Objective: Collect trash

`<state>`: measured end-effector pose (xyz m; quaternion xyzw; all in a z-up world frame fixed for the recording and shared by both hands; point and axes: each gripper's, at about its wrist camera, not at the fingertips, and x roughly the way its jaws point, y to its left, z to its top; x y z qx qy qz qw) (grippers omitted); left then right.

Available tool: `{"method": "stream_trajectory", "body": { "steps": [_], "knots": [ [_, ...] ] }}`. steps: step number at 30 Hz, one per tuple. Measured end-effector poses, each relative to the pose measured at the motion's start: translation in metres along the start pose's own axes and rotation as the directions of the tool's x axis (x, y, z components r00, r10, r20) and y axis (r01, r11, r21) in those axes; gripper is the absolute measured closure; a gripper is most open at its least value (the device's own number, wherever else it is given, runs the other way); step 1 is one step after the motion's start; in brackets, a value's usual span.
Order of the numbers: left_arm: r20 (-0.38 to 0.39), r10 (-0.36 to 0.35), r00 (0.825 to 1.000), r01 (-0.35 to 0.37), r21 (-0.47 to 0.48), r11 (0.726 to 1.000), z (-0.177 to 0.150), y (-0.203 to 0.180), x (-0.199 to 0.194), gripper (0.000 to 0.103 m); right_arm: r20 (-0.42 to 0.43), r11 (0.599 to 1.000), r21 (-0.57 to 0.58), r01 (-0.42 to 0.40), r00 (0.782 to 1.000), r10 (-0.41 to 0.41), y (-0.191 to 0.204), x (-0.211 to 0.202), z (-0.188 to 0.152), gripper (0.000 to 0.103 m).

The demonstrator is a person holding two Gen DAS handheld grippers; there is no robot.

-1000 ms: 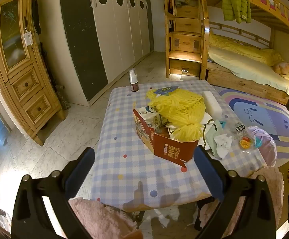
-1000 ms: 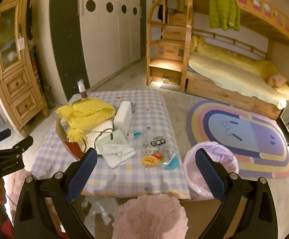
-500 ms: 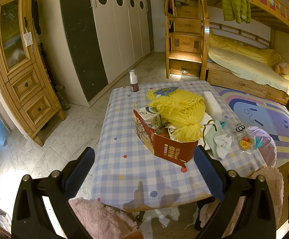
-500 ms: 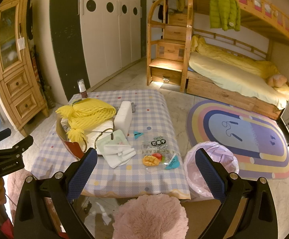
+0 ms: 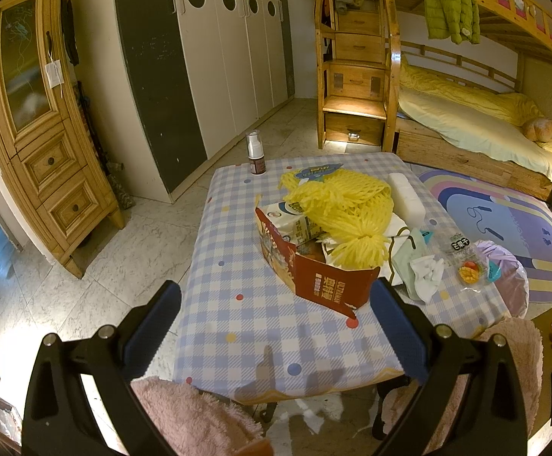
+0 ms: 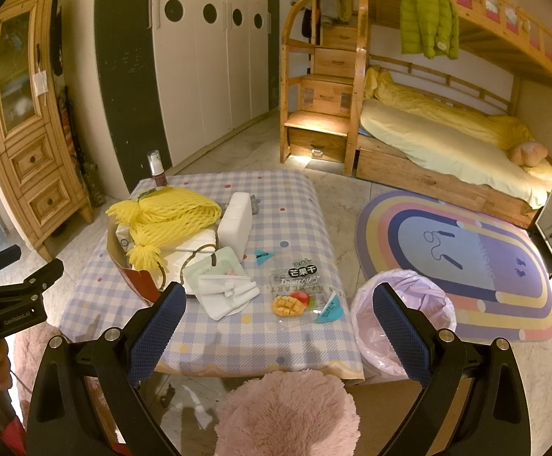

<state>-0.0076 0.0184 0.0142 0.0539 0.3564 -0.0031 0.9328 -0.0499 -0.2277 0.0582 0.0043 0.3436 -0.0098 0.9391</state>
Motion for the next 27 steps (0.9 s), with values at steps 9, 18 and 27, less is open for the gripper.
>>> {"method": "stream_trajectory", "body": {
  "steps": [9,18,27],
  "knots": [
    [-0.002,0.000,1.000,0.000,0.001,1.000,0.000,0.000,0.000,0.007,-0.004,1.000,0.000,0.000,1.000,0.000,0.001,0.001,0.001,0.006],
    [-0.019,0.009,1.000,-0.009,0.006,1.000,-0.005,0.005,0.013,0.007,-0.013,1.000,-0.008,0.008,1.000,-0.008,0.001,0.019,-0.001,0.006],
    [-0.084,0.022,0.996,-0.020,0.029,0.999,-0.009,0.000,0.048,0.007,-0.242,0.993,-0.120,0.002,0.970,-0.031,-0.016,0.084,-0.018,0.006]
  ]
}}
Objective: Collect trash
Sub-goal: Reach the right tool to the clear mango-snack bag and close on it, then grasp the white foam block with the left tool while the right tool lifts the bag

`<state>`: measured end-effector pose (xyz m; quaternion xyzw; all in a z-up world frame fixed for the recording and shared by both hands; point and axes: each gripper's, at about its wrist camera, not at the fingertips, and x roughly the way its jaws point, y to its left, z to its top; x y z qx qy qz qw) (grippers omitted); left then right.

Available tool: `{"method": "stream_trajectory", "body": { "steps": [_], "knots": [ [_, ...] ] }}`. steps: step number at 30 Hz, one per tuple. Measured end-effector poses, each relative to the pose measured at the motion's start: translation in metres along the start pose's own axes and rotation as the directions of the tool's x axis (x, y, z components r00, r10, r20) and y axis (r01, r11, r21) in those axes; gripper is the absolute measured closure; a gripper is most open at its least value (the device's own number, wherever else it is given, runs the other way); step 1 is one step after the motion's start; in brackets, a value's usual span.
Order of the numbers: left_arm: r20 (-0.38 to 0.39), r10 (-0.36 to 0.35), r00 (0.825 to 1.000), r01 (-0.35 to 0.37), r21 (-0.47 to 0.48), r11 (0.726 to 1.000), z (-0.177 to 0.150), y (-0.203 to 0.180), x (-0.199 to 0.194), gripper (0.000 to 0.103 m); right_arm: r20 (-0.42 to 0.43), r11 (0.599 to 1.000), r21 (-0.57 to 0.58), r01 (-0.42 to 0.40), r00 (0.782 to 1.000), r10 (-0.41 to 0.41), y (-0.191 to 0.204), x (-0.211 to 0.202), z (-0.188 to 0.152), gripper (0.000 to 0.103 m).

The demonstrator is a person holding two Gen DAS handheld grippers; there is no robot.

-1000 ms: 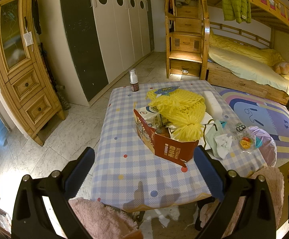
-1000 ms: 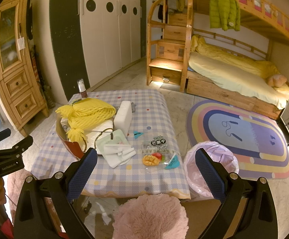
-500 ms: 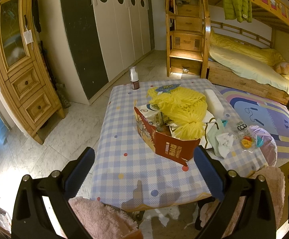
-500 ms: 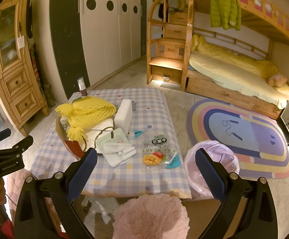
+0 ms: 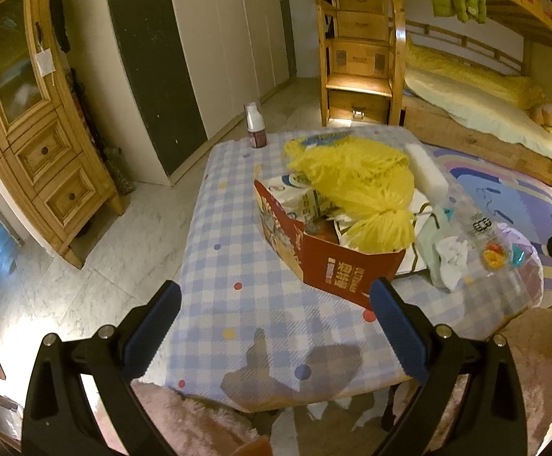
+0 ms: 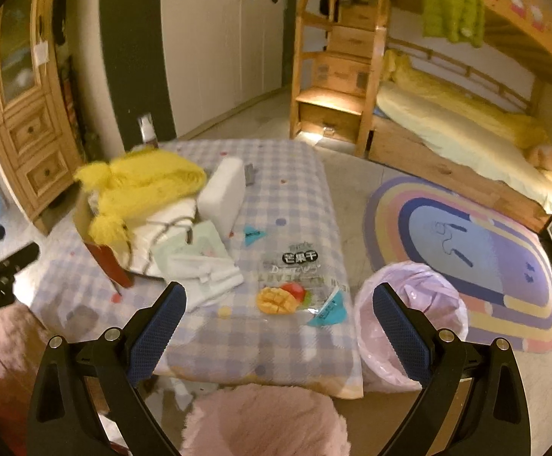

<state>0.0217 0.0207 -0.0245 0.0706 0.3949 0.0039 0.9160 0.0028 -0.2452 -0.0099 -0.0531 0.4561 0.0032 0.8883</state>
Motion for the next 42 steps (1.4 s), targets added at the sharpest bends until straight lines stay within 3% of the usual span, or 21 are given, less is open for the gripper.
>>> {"method": "stream_trajectory", "body": {
  "steps": [1,3,9,13,16,25,27,28,30,32,36,42],
  "knots": [
    [-0.004,0.001,1.000,-0.001,0.002,1.000,0.001,0.000,0.002,0.007,-0.040,1.000,-0.006,0.008,0.999,-0.008,-0.003,0.008,-0.001,0.006],
    [-0.017,-0.006,1.000,0.007,0.005,1.000,0.004,-0.001,0.009,0.007,-0.035,1.000,0.003,0.002,0.999,-0.001,-0.011,0.017,0.001,0.006],
    [-0.046,-0.011,0.999,0.011,-0.019,1.000,0.010,-0.001,0.028,0.007,0.062,0.998,0.010,0.067,0.996,-0.067,-0.038,0.044,0.013,0.009],
    [-0.031,-0.011,0.999,0.010,-0.013,1.000,0.016,-0.007,0.033,0.007,0.047,0.999,0.036,0.016,0.999,-0.018,-0.054,0.064,0.015,0.013],
    [-0.020,-0.013,1.000,0.013,-0.007,1.000,0.019,-0.013,0.036,0.007,0.009,0.998,0.058,-0.018,1.000,0.017,-0.057,0.082,0.012,0.031],
    [-0.017,-0.015,1.000,0.016,0.040,0.999,0.023,-0.027,0.042,0.007,-0.076,0.992,0.109,-0.063,0.995,0.072,-0.056,0.119,0.010,0.030],
    [-0.015,-0.021,1.000,0.022,0.045,0.999,0.023,-0.027,0.041,0.007,-0.078,0.992,0.110,-0.067,0.994,0.076,-0.054,0.119,0.010,0.041],
    [-0.015,-0.025,1.000,0.026,0.046,0.999,0.023,-0.027,0.040,0.007,-0.081,0.990,0.116,-0.074,0.993,0.084,-0.054,0.117,0.010,0.052],
    [-0.014,-0.028,0.999,0.029,0.042,0.999,0.022,-0.025,0.039,0.007,-0.086,0.991,0.113,-0.077,0.992,0.087,-0.049,0.117,0.010,0.061],
    [-0.008,-0.031,0.999,0.031,0.034,0.999,0.022,-0.023,0.036,0.007,-0.082,0.994,0.091,-0.054,0.995,0.062,-0.042,0.112,0.009,0.086],
    [0.009,-0.036,0.999,0.036,0.028,0.999,0.020,-0.017,0.027,0.007,-0.038,0.991,0.105,-0.077,0.996,0.082,-0.036,0.092,0.009,0.100],
    [0.027,-0.059,0.998,0.059,0.003,0.998,0.018,-0.008,0.012,0.007,0.105,0.982,0.125,-0.145,0.986,0.132,-0.030,0.036,0.017,0.103]
  ]
}}
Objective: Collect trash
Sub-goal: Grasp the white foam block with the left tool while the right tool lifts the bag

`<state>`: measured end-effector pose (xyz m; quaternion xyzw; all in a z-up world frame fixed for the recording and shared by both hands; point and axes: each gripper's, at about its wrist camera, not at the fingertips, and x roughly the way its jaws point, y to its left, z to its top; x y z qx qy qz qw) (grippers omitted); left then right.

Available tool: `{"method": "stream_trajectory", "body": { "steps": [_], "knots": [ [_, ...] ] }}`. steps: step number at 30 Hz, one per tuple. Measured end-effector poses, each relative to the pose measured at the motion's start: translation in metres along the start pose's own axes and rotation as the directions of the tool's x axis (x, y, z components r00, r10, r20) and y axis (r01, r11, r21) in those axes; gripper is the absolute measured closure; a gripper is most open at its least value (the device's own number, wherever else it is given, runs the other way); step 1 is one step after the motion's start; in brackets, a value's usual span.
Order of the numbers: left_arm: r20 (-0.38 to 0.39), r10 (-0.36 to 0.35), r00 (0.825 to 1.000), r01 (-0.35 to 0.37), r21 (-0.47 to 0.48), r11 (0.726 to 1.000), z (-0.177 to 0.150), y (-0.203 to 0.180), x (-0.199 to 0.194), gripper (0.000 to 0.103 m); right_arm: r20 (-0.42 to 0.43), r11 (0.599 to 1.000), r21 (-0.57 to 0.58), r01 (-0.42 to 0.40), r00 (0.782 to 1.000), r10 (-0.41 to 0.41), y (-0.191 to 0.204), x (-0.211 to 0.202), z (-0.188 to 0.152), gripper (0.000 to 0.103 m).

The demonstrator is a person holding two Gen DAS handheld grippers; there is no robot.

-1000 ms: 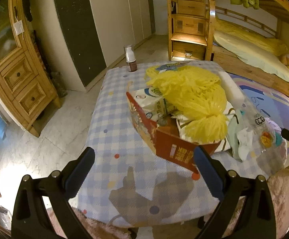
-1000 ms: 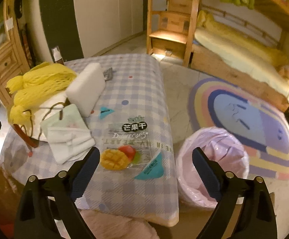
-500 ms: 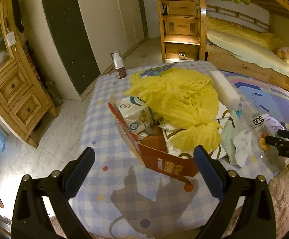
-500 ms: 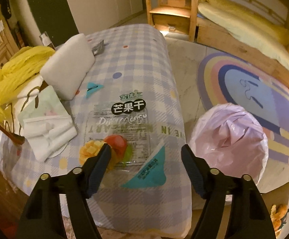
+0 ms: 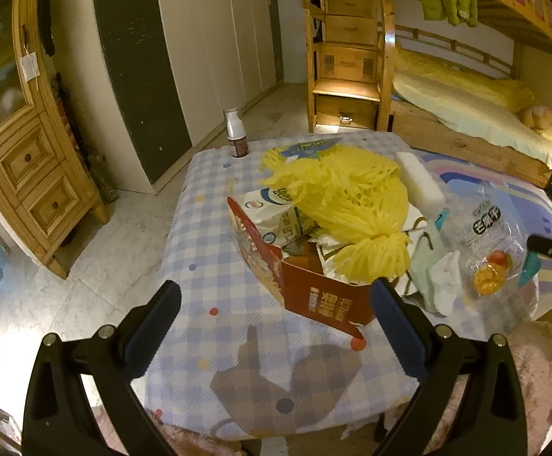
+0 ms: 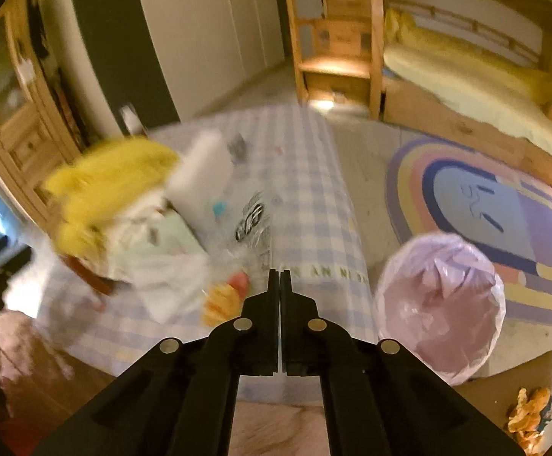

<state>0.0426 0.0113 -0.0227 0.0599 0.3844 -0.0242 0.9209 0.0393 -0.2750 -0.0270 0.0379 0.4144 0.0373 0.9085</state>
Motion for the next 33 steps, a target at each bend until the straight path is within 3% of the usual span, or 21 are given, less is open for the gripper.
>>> {"method": "stream_trajectory", "body": {
  "steps": [7,12,17,21,29,31,33],
  "knots": [
    [0.047,-0.042,0.998,0.041,0.034,0.999,0.015,-0.023,-0.015,0.007,0.148,0.993,-0.009,0.118,0.982,-0.115,0.007,-0.044,0.013,0.103],
    [0.054,-0.135,0.989,0.129,0.116,0.985,0.031,-0.068,-0.009,0.037,0.155,0.986,0.039,0.162,0.974,-0.166,-0.011,-0.044,0.015,0.103],
    [0.073,-0.197,0.978,0.184,0.160,0.970,0.050,-0.114,0.008,0.043,0.150,0.984,0.066,0.167,0.973,-0.175,-0.028,-0.038,0.010,0.103],
    [0.045,-0.187,0.981,0.178,0.155,0.972,0.060,-0.136,0.034,0.043,0.142,0.983,0.089,0.163,0.974,-0.175,-0.043,-0.035,0.010,0.103],
    [-0.056,-0.088,0.995,0.097,0.195,0.976,0.069,-0.168,0.088,0.044,0.120,0.980,0.129,0.151,0.979,-0.167,-0.057,-0.024,0.007,0.103],
    [-0.074,-0.067,0.995,0.081,0.206,0.975,0.069,-0.170,0.096,0.056,0.112,0.980,0.137,0.146,0.980,-0.162,-0.060,-0.022,0.005,0.103],
    [-0.092,-0.065,0.994,0.082,0.208,0.975,0.068,-0.168,0.102,0.077,0.106,0.980,0.146,0.137,0.983,-0.153,-0.064,-0.020,0.004,0.103]
  ]
}}
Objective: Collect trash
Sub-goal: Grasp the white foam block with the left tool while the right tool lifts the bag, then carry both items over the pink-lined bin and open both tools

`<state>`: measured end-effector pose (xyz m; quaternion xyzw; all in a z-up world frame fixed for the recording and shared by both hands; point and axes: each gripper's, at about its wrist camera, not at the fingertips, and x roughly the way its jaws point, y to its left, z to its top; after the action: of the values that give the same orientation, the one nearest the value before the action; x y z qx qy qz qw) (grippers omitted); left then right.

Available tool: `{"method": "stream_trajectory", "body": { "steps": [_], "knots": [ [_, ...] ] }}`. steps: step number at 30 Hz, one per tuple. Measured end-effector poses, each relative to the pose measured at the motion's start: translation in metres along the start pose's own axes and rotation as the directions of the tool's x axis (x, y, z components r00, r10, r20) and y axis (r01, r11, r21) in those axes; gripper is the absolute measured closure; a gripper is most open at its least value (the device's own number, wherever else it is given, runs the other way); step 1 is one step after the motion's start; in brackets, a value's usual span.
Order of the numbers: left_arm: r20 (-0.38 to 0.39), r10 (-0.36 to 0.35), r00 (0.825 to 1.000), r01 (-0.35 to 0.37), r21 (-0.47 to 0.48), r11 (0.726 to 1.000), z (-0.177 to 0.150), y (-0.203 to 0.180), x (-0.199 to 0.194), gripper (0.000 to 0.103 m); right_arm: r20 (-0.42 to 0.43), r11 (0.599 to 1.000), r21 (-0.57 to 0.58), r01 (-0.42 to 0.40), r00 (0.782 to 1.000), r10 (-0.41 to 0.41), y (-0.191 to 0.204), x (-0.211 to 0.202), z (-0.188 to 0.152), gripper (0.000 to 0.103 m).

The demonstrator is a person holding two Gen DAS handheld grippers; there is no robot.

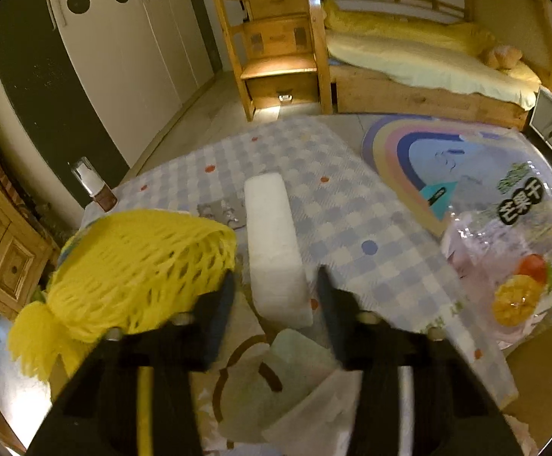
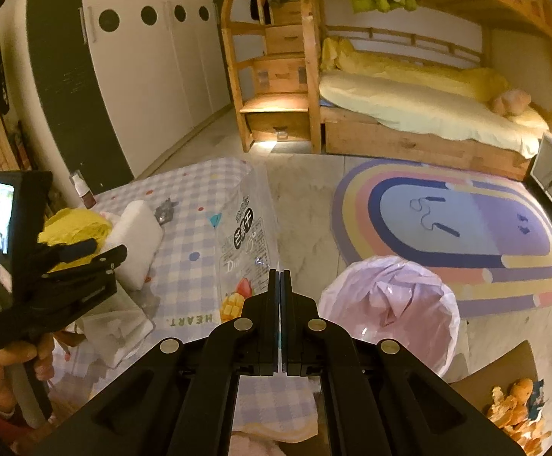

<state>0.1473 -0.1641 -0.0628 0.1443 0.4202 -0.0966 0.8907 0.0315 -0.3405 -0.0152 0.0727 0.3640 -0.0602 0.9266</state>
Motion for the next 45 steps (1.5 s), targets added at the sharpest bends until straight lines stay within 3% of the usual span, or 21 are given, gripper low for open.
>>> {"method": "stream_trajectory", "body": {
  "steps": [5,8,10,15,19,25,33,37,40,41,42,45],
  "knots": [
    [0.081,-0.089,0.993,0.091,-0.018,0.996,0.000,0.009,-0.027,0.079,0.027,0.999,0.038,-0.001,1.000,0.000,-0.008,-0.009,0.001,0.103],
    [0.174,-0.190,0.966,0.197,-0.023,0.980,0.000,0.009,-0.062,0.079,0.070,0.998,0.059,0.013,0.997,-0.017,-0.012,-0.024,0.003,0.103],
    [0.215,-0.222,0.951,0.227,0.003,0.974,-0.002,0.000,-0.080,0.079,0.084,0.997,0.068,0.029,0.996,-0.035,-0.016,-0.031,0.003,0.103],
    [0.284,-0.239,0.929,0.206,0.142,0.968,-0.009,-0.053,-0.102,0.079,0.069,0.990,0.111,0.091,0.993,-0.099,-0.038,-0.044,-0.008,0.103],
    [0.266,-0.301,0.916,0.247,0.219,0.944,-0.006,-0.091,-0.099,0.078,0.039,0.976,0.137,0.170,0.983,-0.177,-0.058,-0.048,-0.021,0.103],
    [0.184,-0.413,0.892,0.340,0.328,0.881,0.005,-0.141,-0.074,0.077,-0.032,0.934,0.194,0.301,0.953,-0.301,-0.098,-0.040,-0.038,0.103],
    [0.139,-0.452,0.881,0.368,0.400,0.839,0.026,-0.198,-0.042,0.075,-0.122,0.880,0.204,0.429,0.903,-0.412,-0.141,0.004,-0.045,0.103],
    [0.134,-0.471,0.872,0.383,0.413,0.827,0.031,-0.217,-0.032,0.075,-0.155,0.868,0.209,0.450,0.892,-0.425,-0.152,0.026,-0.043,0.103],
    [0.128,-0.481,0.867,0.398,0.404,0.824,0.034,-0.223,-0.026,0.061,-0.171,0.863,0.214,0.458,0.887,-0.428,-0.159,0.040,-0.041,0.100],
    [0.131,-0.484,0.865,0.401,0.397,0.825,0.036,-0.224,-0.024,0.049,-0.173,0.864,0.219,0.453,0.890,-0.423,-0.161,0.044,-0.041,0.099],
    [0.137,-0.488,0.862,0.407,0.388,0.827,0.037,-0.223,-0.024,0.044,-0.176,0.868,0.221,0.445,0.893,-0.413,-0.163,0.049,-0.041,0.098],
    [0.152,-0.481,0.864,0.405,0.359,0.841,0.041,-0.209,-0.026,0.044,-0.193,0.880,0.237,0.412,0.908,-0.373,-0.166,0.056,-0.043,0.084]
  ]
}}
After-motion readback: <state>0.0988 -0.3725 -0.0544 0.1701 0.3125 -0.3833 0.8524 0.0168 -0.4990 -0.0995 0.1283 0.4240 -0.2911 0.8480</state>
